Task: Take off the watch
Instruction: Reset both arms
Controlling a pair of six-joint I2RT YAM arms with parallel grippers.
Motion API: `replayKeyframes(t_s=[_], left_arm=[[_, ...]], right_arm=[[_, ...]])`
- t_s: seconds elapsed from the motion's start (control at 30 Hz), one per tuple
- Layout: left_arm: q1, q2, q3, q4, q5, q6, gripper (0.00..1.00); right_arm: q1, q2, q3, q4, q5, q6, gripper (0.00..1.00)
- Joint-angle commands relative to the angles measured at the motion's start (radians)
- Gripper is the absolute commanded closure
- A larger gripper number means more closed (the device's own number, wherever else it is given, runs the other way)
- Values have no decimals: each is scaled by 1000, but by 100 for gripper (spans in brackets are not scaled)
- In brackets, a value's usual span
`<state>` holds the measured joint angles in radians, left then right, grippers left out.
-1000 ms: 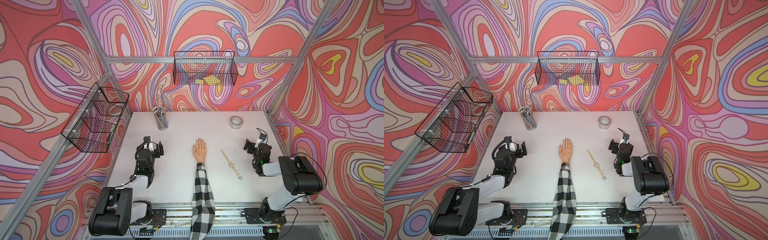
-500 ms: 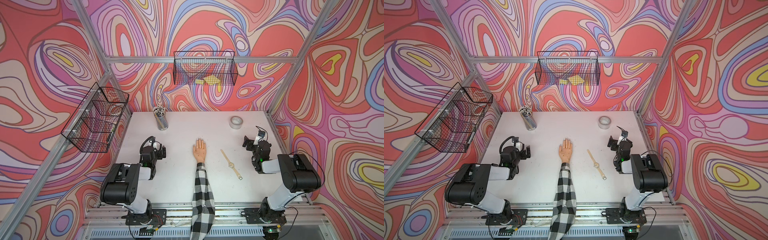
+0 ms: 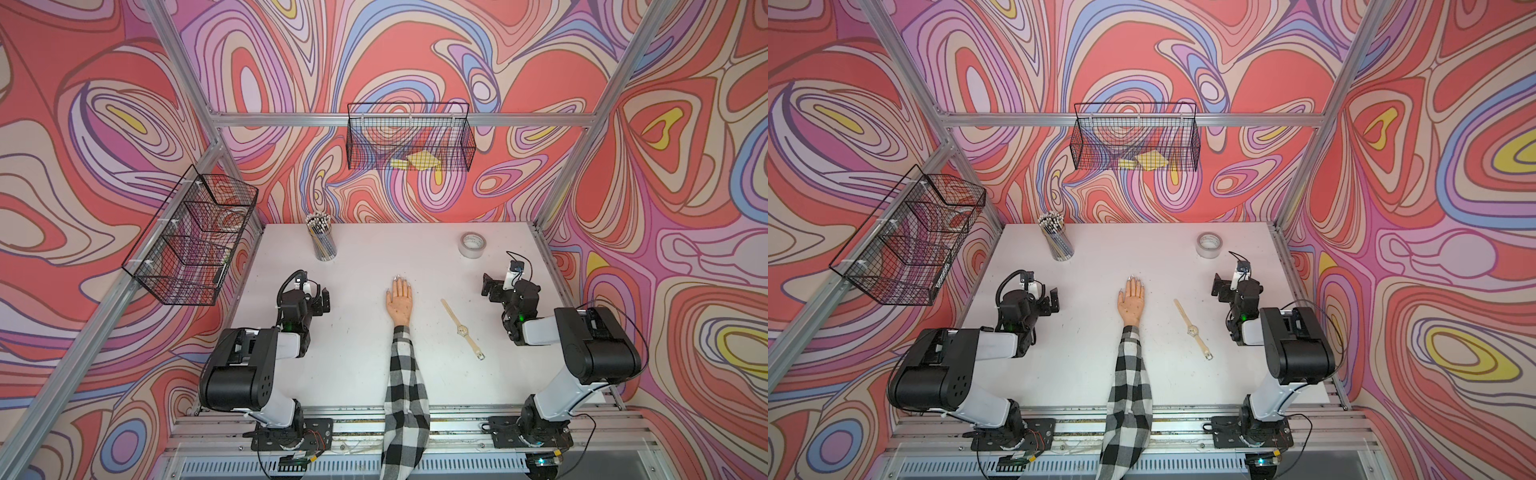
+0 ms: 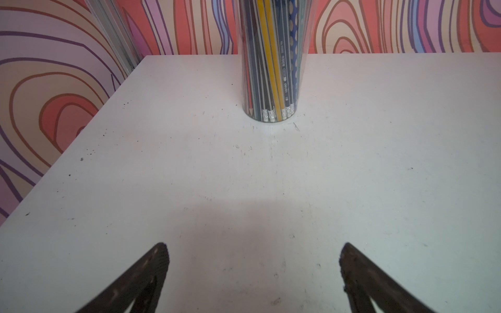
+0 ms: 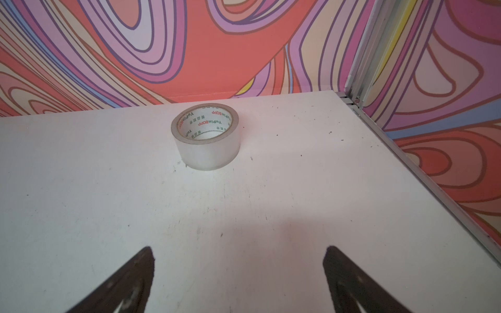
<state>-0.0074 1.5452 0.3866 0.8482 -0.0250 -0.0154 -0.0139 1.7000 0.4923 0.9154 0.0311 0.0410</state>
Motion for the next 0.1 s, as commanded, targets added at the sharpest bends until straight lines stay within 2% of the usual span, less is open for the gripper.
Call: replayKeyframes(t_s=[0.0, 0.07], left_arm=[[2, -9, -2, 17, 13, 2, 1], [1, -5, -1, 21, 15, 5, 1]], right_arm=[[-6, 4, -1, -6, -27, -14, 2], [-3, -3, -16, 17, -29, -19, 2]])
